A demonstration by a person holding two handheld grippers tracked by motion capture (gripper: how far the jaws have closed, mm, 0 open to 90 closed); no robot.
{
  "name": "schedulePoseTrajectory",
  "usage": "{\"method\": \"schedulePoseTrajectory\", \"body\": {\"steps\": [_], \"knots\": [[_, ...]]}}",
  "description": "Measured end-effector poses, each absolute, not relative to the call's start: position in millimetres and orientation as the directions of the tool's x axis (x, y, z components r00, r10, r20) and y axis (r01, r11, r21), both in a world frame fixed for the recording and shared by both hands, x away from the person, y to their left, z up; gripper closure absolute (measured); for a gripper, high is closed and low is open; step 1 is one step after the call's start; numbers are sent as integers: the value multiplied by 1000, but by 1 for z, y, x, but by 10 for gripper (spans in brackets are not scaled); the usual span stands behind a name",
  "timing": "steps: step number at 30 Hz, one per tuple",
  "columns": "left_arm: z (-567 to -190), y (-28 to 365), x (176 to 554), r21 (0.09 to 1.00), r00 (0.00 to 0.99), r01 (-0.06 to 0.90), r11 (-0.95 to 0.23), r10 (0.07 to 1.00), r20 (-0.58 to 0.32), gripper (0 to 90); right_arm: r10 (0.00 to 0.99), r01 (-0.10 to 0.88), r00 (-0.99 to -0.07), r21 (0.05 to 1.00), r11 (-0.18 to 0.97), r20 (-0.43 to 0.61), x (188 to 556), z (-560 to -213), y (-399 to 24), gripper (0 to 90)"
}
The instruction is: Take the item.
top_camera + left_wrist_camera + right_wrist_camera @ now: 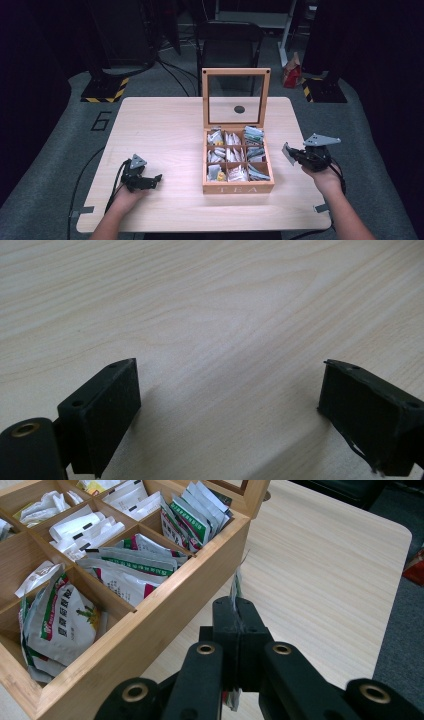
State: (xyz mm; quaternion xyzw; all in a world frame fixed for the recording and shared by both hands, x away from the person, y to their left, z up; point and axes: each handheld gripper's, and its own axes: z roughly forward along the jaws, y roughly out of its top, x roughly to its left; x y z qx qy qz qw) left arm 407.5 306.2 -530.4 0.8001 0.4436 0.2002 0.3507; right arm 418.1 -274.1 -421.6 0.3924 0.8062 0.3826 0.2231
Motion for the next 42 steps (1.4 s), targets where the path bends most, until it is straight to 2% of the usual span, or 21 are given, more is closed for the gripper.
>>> {"method": "schedulePoseTrajectory", "body": {"steps": [42], "knots": [[-530,306,407,739,526,569,-359,851,9,93,829,519,-555,751,409,-68,418,-468,-275,895]]}}
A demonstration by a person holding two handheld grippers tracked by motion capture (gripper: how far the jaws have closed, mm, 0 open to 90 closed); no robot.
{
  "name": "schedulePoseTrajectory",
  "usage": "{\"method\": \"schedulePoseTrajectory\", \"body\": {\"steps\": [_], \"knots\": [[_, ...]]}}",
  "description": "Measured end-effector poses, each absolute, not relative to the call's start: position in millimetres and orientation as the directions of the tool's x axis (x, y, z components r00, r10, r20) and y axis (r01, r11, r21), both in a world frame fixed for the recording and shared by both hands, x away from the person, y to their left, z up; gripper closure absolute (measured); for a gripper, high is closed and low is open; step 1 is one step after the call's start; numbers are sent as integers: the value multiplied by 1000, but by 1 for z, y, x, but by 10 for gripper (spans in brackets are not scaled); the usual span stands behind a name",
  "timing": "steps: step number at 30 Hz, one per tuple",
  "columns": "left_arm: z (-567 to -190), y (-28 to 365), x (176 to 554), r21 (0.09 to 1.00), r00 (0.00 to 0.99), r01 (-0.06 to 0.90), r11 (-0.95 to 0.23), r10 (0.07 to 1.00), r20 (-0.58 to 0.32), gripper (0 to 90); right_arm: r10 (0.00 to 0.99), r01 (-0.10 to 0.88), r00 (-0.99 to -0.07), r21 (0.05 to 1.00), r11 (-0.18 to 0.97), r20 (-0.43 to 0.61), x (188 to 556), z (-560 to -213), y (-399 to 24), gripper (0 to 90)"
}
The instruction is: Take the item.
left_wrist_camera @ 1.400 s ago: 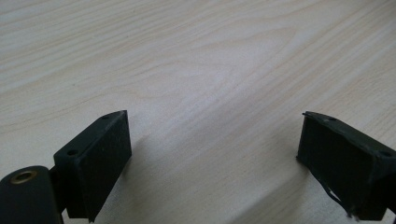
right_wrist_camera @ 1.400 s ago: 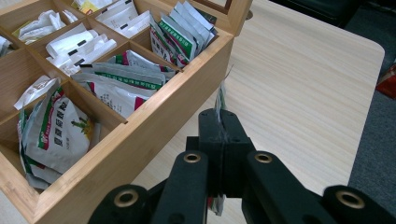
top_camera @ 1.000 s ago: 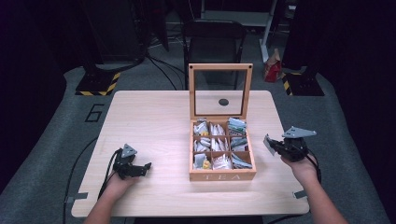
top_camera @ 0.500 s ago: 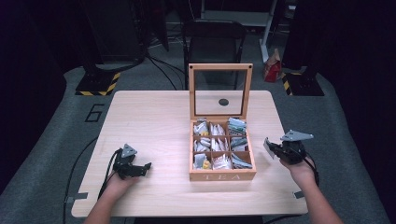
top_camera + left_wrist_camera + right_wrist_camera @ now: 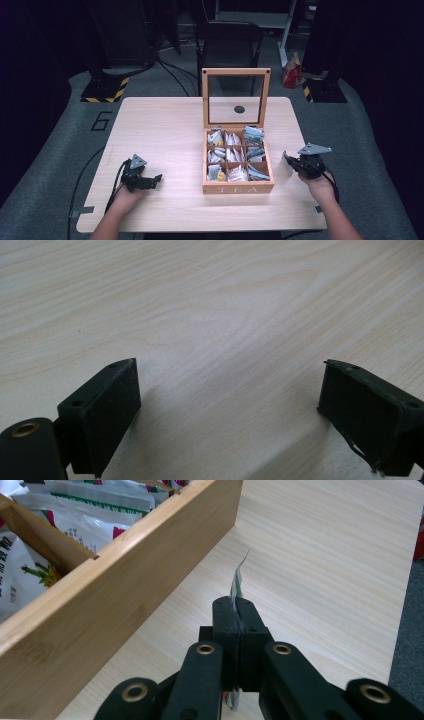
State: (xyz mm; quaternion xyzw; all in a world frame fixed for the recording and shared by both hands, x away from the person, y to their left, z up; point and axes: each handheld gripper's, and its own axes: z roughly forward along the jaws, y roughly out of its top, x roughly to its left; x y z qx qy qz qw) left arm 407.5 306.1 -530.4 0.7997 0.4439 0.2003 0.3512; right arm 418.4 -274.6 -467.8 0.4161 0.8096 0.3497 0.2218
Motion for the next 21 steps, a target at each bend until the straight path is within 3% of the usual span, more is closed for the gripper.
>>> {"method": "schedulePoseTrajectory", "body": {"steps": [21], "knots": [[-530,306,408,739,526,569,-361,850,10,93,813,536,-581,735,415,-36,412,-491,-263,891]]}}
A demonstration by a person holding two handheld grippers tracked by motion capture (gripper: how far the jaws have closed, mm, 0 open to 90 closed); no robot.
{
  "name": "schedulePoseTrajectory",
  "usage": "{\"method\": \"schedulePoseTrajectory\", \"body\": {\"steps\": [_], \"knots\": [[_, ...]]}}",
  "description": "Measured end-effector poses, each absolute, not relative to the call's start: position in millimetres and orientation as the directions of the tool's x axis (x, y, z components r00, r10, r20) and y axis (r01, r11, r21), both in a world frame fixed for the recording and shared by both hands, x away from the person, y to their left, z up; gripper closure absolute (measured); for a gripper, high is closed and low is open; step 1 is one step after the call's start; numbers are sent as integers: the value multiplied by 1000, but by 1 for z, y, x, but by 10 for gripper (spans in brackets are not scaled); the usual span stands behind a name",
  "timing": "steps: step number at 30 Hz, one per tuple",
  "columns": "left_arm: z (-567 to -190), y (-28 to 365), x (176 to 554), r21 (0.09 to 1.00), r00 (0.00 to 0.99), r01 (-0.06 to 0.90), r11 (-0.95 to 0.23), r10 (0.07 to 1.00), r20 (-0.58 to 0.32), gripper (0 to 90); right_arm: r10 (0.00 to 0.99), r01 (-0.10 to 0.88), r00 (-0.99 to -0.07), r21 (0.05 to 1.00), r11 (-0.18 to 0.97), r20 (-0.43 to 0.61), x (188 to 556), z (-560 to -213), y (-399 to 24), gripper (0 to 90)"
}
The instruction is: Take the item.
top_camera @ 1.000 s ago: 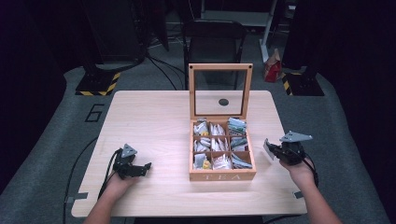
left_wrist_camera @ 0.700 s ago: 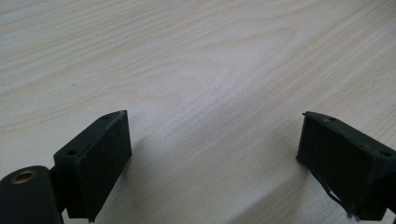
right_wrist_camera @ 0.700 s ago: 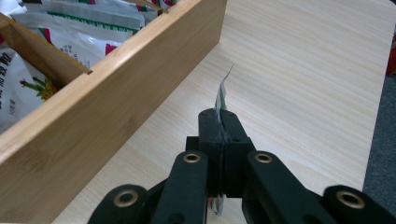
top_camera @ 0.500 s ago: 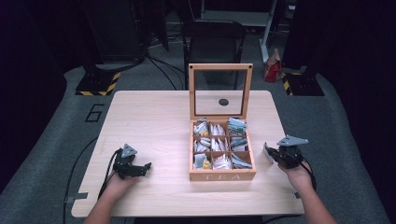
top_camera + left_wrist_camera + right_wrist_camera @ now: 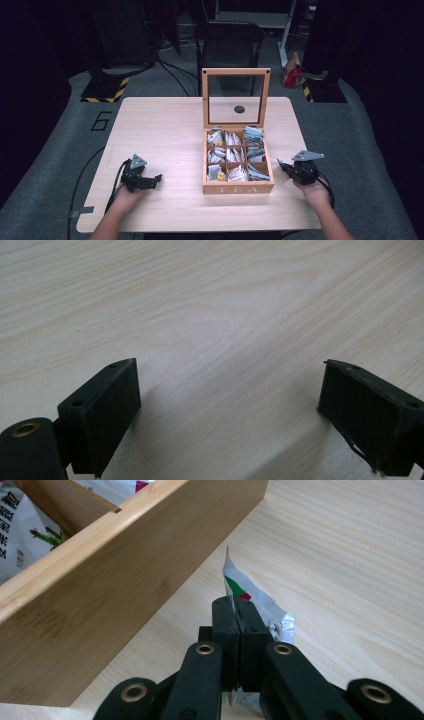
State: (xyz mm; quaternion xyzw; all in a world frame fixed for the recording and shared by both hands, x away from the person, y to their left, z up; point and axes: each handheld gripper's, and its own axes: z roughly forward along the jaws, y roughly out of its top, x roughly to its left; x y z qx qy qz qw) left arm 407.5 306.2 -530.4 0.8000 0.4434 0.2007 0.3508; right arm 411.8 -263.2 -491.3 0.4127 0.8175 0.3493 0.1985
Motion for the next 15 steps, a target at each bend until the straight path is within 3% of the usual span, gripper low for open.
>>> {"method": "schedulePoseTrajectory", "body": {"steps": [8,13,15], "knots": [[-530,306,408,739,527,568,-361,850,10,93,806,536,-590,728,428,-39,411,-495,-261,876],[-530,306,407,739,527,569,-361,850,9,93,805,542,-592,723,428,-32,411,-496,-260,816],[-530,306,408,739,526,569,-360,850,9,93,806,549,-592,719,425,-25,411,-496,-259,748]]}}
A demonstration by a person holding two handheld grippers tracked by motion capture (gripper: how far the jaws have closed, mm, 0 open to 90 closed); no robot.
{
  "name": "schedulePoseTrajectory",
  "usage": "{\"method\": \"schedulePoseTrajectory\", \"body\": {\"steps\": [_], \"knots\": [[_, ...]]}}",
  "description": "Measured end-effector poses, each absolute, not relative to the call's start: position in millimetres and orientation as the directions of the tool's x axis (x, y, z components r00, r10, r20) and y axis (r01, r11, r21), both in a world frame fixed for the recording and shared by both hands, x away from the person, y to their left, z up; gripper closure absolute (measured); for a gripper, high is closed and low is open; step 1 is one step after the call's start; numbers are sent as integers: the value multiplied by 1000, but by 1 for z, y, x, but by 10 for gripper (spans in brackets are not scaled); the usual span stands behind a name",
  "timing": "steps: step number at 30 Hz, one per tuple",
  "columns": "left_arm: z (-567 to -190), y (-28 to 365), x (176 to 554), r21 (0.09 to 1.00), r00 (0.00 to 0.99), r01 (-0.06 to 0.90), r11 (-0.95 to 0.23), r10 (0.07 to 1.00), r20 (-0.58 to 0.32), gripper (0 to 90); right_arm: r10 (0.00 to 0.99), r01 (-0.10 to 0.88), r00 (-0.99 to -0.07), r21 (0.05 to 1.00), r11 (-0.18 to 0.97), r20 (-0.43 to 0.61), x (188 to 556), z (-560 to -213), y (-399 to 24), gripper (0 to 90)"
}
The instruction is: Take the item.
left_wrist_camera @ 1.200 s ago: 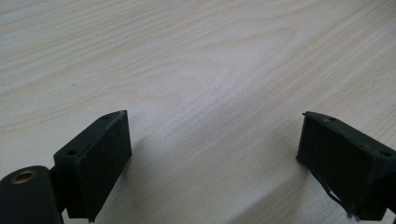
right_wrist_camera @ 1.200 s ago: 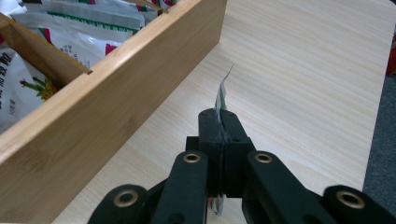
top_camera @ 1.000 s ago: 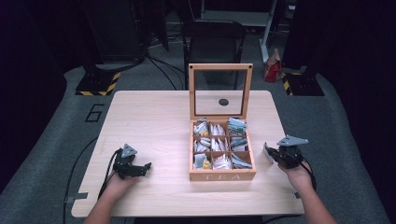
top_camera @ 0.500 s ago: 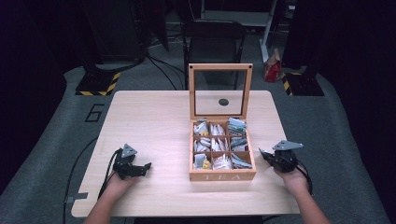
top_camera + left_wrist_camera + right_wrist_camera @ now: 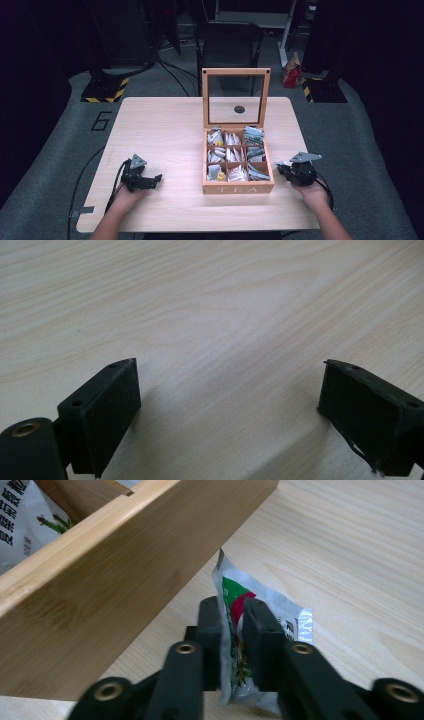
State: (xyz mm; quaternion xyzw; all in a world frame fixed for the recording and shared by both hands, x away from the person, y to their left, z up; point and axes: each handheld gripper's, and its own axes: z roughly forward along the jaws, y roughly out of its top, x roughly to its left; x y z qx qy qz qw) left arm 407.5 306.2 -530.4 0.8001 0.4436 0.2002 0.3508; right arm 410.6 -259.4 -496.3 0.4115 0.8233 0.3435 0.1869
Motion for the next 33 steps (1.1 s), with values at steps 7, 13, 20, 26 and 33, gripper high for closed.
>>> {"method": "schedulePoseTrajectory", "body": {"steps": [7,13,20,26,33], "knots": [[-530,306,408,740,527,568,-361,850,10,93,803,555,-596,713,428,-19,410,-496,-258,663],[-530,306,408,739,526,569,-361,850,9,93,826,570,-564,728,381,10,408,-491,-261,515],[-530,306,407,740,525,569,-359,851,8,93,829,553,-560,748,366,8,405,-480,-262,497],[-530,306,407,739,526,570,-360,850,9,93,839,541,-544,765,349,1,404,-471,-264,498],[-530,306,408,739,527,569,-361,850,10,93,851,529,-525,785,323,3,399,-459,-266,486]]}}
